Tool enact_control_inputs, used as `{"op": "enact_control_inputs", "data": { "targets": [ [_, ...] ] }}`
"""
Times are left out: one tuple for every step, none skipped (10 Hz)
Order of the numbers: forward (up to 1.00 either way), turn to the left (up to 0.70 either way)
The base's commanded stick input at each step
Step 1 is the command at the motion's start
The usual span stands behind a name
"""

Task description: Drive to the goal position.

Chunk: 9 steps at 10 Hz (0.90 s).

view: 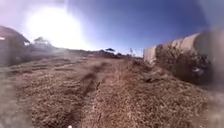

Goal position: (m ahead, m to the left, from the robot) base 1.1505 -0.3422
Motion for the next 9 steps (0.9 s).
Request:
{"op": "enact_control_inputs", "data": {
  "targets": [
    [0.5,0.0],
    [0.5,0.0],
    [0.5,0.0],
    [0.5,0.0],
    [0.5,0.0],
    [0.5,0.0],
    [0.5,0.0],
    [0.5,0.0],
    [0.5,0.0]
  ]
}}
